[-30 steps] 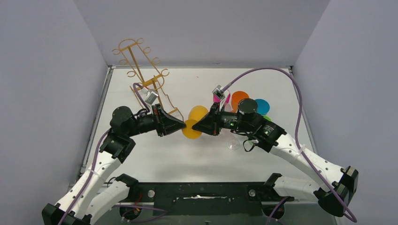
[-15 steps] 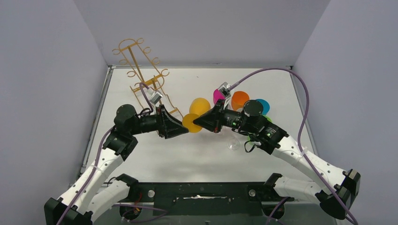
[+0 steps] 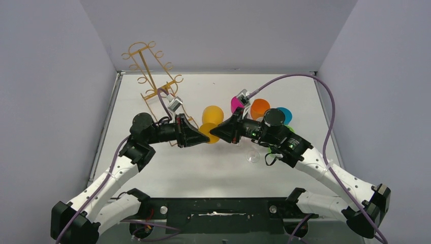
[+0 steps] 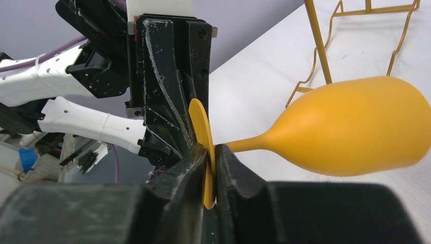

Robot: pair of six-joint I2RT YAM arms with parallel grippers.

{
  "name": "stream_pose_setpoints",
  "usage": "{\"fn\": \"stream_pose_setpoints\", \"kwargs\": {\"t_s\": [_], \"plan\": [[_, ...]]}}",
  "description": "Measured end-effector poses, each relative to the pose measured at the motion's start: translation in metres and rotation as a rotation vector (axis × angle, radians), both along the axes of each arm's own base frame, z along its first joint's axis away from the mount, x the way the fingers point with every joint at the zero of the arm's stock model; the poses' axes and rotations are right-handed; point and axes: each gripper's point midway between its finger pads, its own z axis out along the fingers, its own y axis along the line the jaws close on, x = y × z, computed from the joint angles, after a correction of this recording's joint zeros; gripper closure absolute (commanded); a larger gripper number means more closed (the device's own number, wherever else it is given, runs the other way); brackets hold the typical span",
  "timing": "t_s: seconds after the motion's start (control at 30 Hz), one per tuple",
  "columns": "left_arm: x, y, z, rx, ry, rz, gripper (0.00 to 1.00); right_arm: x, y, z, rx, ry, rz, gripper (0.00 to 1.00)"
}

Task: Take the wine glass off the wine glass rack
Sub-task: Place the wine glass at the center of the board.

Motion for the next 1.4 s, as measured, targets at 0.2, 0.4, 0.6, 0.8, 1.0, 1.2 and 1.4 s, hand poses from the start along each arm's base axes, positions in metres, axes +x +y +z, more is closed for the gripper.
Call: {"fn": "stream_pose_setpoints", "kwargs": {"t_s": [0.2,0.4,0.6,0.8,1.0,1.2,1.4], "plan": [[-0.003,-0.001,-0.006,0.024,-0.040,0.003,1.00,0.004,-0.003,0.002,-0.001,-0.017,-0.030,0.53],[-0.026,0.013,-0.040,0.076,-0.143,-0.020,1.00,0.020,-0.038,0.024,0.022,-0.097,-0.235,0.46],[-0.051,0.029,-0.067,0.089,-0.336,-0.047,1.00,0.049,-0.086,0.029,-0.011,-0.084,-0.487,0.35],[-0.063,0.034,-0.088,0.076,-0.577,-0.101,1.00,0.076,-0.098,0.005,-0.070,0.068,-0.449,0.28],[-0.075,0.032,-0.096,0.056,-0.656,-0.227,1.00,0.062,-0.075,-0.027,-0.102,0.237,-0.255,0.26],[-0.085,0.032,-0.094,0.022,-0.711,-0.301,1.00,0.046,-0.062,-0.024,-0.074,0.284,-0.132,0.24],[-0.088,0.033,-0.090,0.006,-0.748,-0.317,1.00,0.035,-0.045,-0.034,-0.083,0.357,-0.004,0.24]]}}
